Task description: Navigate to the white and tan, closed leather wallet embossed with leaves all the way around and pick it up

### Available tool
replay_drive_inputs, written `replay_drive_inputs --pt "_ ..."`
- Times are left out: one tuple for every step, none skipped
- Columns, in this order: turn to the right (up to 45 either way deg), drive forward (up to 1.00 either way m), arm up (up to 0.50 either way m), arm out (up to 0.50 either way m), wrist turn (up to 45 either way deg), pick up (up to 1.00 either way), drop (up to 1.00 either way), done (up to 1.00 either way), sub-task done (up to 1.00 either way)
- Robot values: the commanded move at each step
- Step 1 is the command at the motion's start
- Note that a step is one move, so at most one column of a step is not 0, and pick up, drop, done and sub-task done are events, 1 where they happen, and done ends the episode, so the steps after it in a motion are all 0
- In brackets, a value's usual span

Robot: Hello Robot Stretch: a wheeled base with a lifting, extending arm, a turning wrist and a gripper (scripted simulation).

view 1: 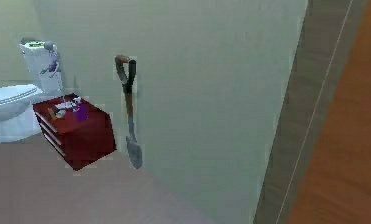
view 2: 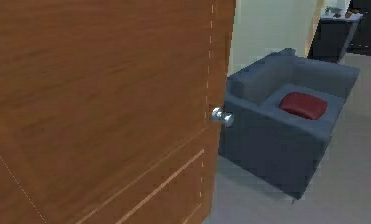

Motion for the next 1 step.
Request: replay_drive_inputs --pt "-45.0 0.0 0.0 0.0 0.0 0.0 0.0 0.0 0.0"
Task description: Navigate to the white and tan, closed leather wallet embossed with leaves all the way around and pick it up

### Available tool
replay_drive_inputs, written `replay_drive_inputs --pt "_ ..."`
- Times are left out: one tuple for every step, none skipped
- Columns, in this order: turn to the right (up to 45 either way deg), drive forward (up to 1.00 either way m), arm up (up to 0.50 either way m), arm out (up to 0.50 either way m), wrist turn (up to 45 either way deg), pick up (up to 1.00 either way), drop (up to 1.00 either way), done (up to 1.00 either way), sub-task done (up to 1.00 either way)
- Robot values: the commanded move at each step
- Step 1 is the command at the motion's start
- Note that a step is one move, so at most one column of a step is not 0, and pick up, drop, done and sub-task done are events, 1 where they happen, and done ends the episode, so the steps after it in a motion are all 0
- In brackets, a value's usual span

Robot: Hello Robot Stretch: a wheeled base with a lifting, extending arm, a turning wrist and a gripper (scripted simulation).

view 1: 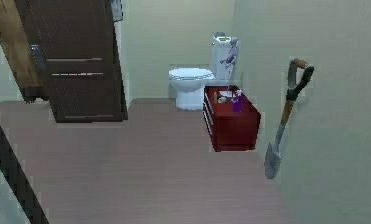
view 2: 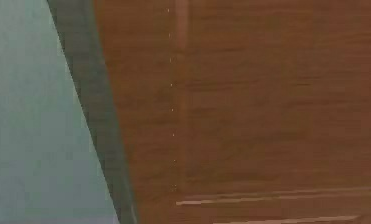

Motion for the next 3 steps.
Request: replay_drive_inputs --pt "-18.0 0.0 0.0 0.0 0.0 0.0 0.0 0.0 0.0" --pt "0.0 1.0 0.0 0.0 0.0 0.0 0.0 0.0 0.0" --pt "0.0 0.55 0.0 0.0 0.0 0.0 0.0 0.0 0.0"
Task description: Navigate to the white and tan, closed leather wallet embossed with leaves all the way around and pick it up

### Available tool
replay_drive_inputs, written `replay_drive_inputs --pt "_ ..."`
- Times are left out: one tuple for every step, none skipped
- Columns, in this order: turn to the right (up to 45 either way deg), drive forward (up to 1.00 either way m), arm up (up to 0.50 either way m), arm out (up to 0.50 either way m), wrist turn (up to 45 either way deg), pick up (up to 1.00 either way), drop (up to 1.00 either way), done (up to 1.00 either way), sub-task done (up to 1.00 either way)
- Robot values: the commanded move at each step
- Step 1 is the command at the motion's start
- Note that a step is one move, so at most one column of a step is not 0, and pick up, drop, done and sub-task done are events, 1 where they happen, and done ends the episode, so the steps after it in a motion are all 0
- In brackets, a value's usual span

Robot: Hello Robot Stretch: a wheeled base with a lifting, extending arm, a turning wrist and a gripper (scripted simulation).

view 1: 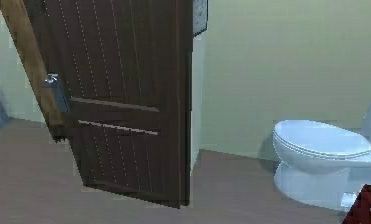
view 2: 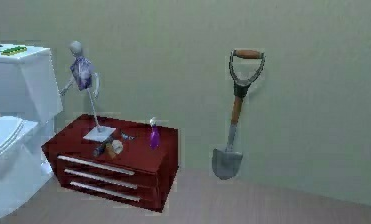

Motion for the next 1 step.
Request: replay_drive_inputs --pt "-45.0 0.0 0.0 0.0 0.0 0.0 0.0 0.0 0.0"
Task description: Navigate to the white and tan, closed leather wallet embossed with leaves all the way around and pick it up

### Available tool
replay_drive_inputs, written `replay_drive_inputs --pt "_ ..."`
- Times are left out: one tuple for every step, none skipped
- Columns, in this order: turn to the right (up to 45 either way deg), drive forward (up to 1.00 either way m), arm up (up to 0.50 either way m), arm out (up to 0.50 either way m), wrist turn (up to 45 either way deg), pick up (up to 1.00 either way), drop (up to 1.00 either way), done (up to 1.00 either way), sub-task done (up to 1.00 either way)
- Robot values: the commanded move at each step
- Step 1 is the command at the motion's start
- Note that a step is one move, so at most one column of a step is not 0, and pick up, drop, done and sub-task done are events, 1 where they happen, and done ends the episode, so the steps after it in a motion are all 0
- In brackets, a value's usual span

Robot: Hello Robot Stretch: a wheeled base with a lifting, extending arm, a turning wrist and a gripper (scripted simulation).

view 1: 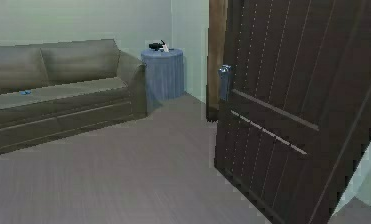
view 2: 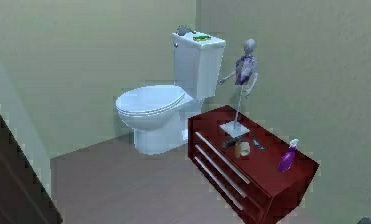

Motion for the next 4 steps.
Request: replay_drive_inputs --pt "-18.0 0.0 0.0 0.0 0.0 0.0 0.0 0.0 0.0" --pt "0.0 1.0 0.0 0.0 0.0 0.0 0.0 0.0 0.0" --pt "0.0 0.55 0.0 0.0 0.0 0.0 0.0 0.0 0.0" --pt "24.0 0.0 0.0 0.0 0.0 0.0 0.0 0.0 0.0"
